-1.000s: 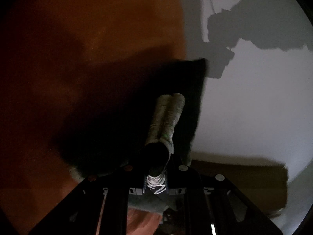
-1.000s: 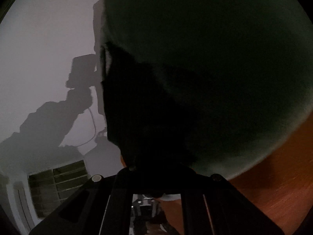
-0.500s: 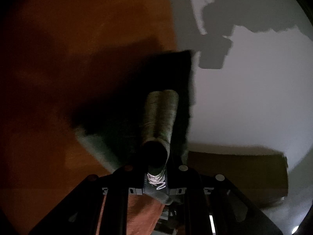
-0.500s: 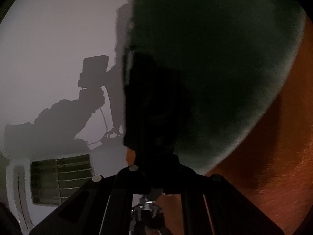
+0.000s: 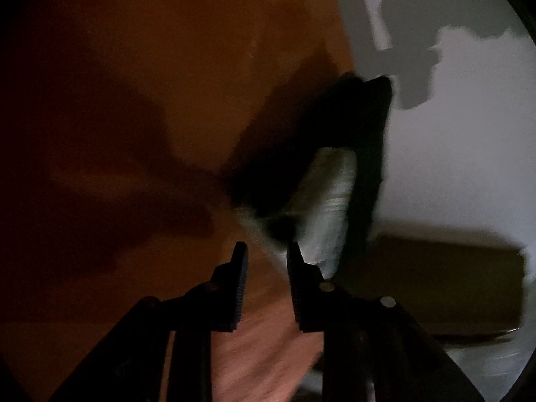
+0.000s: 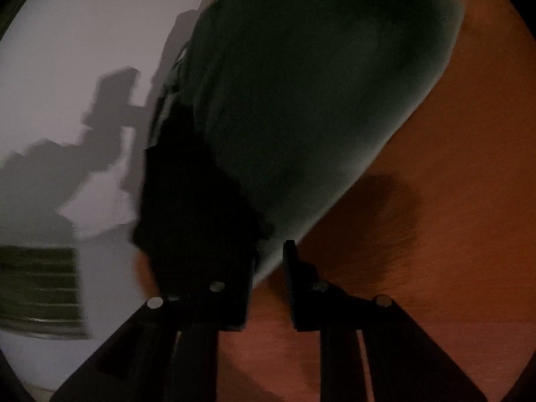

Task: Fold clothes
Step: 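Lower the folded T-shirt onto the orange blanket with both grippers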

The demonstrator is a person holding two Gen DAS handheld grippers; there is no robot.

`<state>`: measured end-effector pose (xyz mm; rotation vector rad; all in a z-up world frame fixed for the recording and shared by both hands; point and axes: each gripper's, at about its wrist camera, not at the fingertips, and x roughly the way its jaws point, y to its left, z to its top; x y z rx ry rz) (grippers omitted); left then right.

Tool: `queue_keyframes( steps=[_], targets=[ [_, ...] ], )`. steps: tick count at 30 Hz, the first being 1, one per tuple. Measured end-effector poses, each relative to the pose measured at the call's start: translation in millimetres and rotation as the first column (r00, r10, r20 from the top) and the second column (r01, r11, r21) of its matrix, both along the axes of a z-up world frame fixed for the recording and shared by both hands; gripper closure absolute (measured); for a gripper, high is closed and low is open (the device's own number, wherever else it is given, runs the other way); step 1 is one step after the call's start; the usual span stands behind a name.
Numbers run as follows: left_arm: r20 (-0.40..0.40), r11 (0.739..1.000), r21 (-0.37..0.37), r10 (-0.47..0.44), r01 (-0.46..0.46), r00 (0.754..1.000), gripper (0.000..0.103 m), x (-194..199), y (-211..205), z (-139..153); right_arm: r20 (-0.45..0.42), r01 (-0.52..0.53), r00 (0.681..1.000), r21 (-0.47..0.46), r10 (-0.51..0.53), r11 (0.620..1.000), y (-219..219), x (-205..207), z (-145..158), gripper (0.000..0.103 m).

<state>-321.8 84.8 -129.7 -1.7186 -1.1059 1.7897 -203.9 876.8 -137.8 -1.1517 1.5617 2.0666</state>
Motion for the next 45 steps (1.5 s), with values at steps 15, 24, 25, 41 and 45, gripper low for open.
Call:
queue_keyframes(
  steps=[15,24,25,41,45],
  targets=[
    [-0.254,0.845,-0.456,-0.426,0.281,0.868,0.051,-111,202,72,0.242,-0.553,0.833,0.396,0.497,0.733,-94,-162,36,0.086],
    [-0.183,0.694,-0.69,-0.442,0.206,0.878,0.046,-141,214,65,0.325,-0.507,0.858,0.401,0.398,0.764,-53,-138,30,0.103],
    [-0.184,0.686,-0.696,-0.457,0.213,0.87,0.046,-139,220,72,0.337,-0.522,0.85,0.421,0.406,0.742,-61,-140,37,0.101],
    [-0.184,0.671,-0.717,-0.442,0.188,0.878,0.043,-278,337,47,0.303,-0.504,0.863,0.509,0.403,0.698,-56,-308,27,0.103],
    [-0.223,0.684,-0.716,-0.41,0.136,0.884,0.044,-281,329,67,0.217,-0.447,0.894,0.501,0.393,0.741,-56,-279,53,0.102]
  ],
)
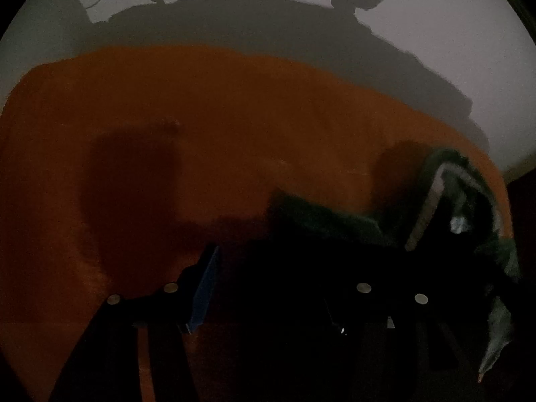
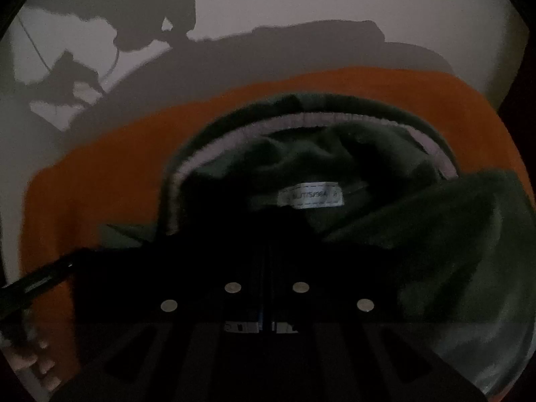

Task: Fold clothes
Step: 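Lower the folded T-shirt onto the orange blanket with both grippers, then open both grippers and release the folded T-shirt on the blanket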

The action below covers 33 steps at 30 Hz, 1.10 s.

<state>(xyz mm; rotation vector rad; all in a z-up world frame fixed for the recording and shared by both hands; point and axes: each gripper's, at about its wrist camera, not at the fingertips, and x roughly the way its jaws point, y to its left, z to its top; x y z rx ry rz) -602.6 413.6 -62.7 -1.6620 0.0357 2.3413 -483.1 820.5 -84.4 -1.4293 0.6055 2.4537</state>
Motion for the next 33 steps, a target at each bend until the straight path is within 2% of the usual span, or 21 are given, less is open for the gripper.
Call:
queue_keyframes(
  steps=[3,5,7,9,12,13,15,16,18,20,23,25,27,29,31,33],
  targets=[
    [-0.018,0.997,0.065,-0.034,0.035,0.999,0.044,33,-15,23,-0.015,-0.059,0.998,-0.051,0.059,0.997,-27,44,19,0.102],
    [-0.006,0.99,0.11,-0.083,0.083,0.997,0.044,70,-14,35,-0.015,-0.071,0.997,-0.082,0.07,0.994,-46,69,20,0.102],
    [0.01,0.979,0.145,-0.147,0.144,0.989,0.044,123,-15,34,-0.022,-0.078,0.997,-0.122,0.076,0.989,-64,101,19,0.102],
    [0.03,0.976,0.121,-0.187,0.182,0.982,0.044,155,-11,18,0.004,-0.095,0.995,-0.115,0.096,0.989,-78,125,8,0.102],
    [0.049,0.978,0.025,-0.209,0.208,0.977,0.044,187,-14,-18,0.066,-0.091,0.993,-0.05,0.094,0.995,-80,156,-11,0.103],
    [0.059,0.98,0.021,-0.199,0.198,0.978,0.044,192,-19,-25,0.089,-0.082,0.992,-0.028,0.084,0.996,-78,165,-19,0.103],
    [0.082,0.986,0.033,-0.168,0.166,0.982,0.042,197,-33,-38,0.094,0.006,0.995,0.029,-0.009,1.0,-60,185,-20,0.103],
    [0.089,0.989,0.051,-0.146,0.142,0.985,0.042,198,-37,-37,0.093,0.053,0.994,0.058,-0.058,0.997,-51,196,-21,0.103],
    [0.087,0.989,0.091,-0.124,0.116,0.988,0.044,202,-36,-28,0.069,0.075,0.994,0.102,-0.082,0.992,-51,205,-15,0.103],
    [0.057,0.983,0.119,-0.146,0.139,0.988,0.044,210,-20,-17,0.029,0.051,0.998,0.109,-0.055,0.993,-69,206,-5,0.1],
    [0.022,0.968,0.135,-0.217,0.212,0.976,0.044,221,15,-11,-0.038,-0.077,0.996,0.035,0.078,0.996,-121,197,8,0.1],
    [0.029,0.968,0.094,-0.237,0.234,0.971,0.044,220,29,-17,-0.016,-0.16,0.987,-0.004,0.16,0.987,-152,185,0,0.1],
    [0.055,0.975,0.073,-0.215,0.211,0.975,0.044,213,36,-31,0.039,-0.203,0.979,0.023,0.202,0.979,-170,178,-14,0.102],
    [0.074,0.98,0.081,-0.188,0.182,0.979,0.044,204,32,-41,0.037,-0.191,0.981,0.0,0.19,0.982,-162,180,-20,0.103],
    [0.076,0.987,0.032,-0.161,0.159,0.984,0.042,198,28,-47,0.069,-0.133,0.989,0.044,0.13,0.99,-144,190,-19,0.103],
    [0.122,0.986,0.098,-0.149,0.137,0.981,0.041,191,22,-55,0.09,-0.052,0.995,0.062,0.046,0.997,-112,203,-19,0.103]
  ],
)
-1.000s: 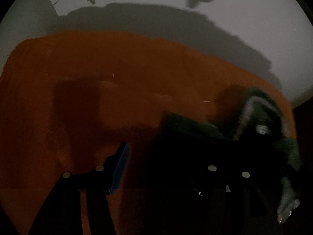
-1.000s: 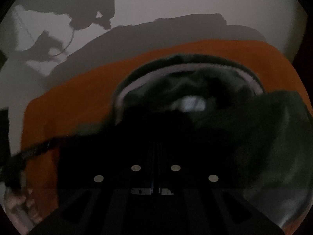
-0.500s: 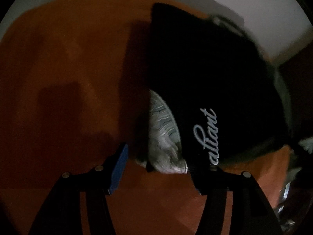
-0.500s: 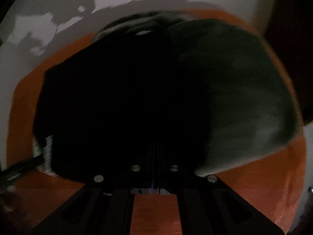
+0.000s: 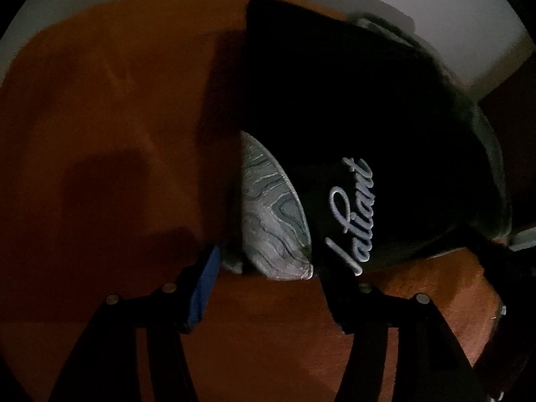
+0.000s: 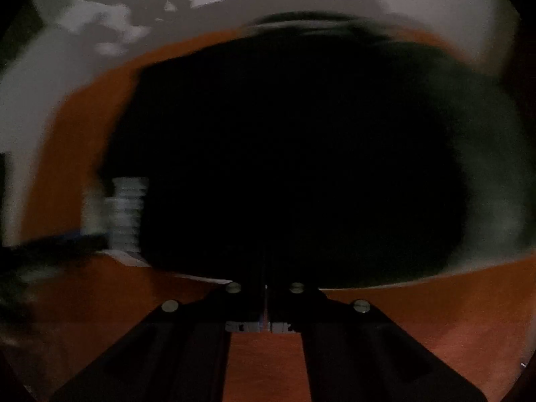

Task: Fold clothes

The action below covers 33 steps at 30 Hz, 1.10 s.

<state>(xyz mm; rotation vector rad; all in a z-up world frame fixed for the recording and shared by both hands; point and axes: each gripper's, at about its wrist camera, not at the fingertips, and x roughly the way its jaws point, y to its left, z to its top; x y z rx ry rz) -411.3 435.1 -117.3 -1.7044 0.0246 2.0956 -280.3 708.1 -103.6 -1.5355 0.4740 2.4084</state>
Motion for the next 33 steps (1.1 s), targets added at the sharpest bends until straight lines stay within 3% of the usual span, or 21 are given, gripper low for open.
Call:
queue_keyframes(
  steps=[3,6,14,18,20,22,23,27,33],
  targets=[
    [-0.001,1.0,0.01,-0.024,0.024,1.0,0.041,-2,11,-1,0.018,0.128,0.992,0.004,-0.128,0.992,49,21,1,0.103],
    [-0.021,0.999,-0.031,-0.039,0.038,0.999,0.041,-2,31,6,0.008,0.164,0.986,0.005,-0.164,0.987,63,34,16,0.103],
    [0.019,0.996,-0.089,-0.027,0.029,0.999,0.041,7,59,66,0.051,0.045,0.998,-0.076,-0.041,0.996,2,11,75,0.103],
    [0.037,0.99,-0.132,-0.047,0.051,0.998,0.04,9,38,103,0.136,-0.042,0.989,-0.063,0.05,0.997,-35,-19,99,0.103],
    [0.039,0.988,-0.145,-0.055,0.06,0.998,0.039,4,38,120,0.148,-0.056,0.987,-0.065,0.065,0.996,-48,-28,117,0.099],
    [0.021,0.988,-0.144,-0.056,0.059,0.998,0.035,4,43,138,0.149,-0.043,0.988,-0.061,0.052,0.997,-56,-30,135,0.07],
    [0.008,0.988,-0.145,-0.057,0.057,0.998,0.033,7,44,145,0.142,-0.037,0.989,-0.064,0.046,0.997,-55,-27,143,0.064],
    [-0.058,0.986,-0.154,-0.069,0.059,0.996,0.028,27,9,173,0.092,-0.038,0.995,-0.051,0.043,0.998,-58,-13,172,0.063],
    [-0.112,0.983,-0.17,-0.09,0.07,0.99,0.028,62,-7,199,0.06,-0.014,0.998,-0.019,0.015,1.0,-75,19,194,0.062]
  ],
)
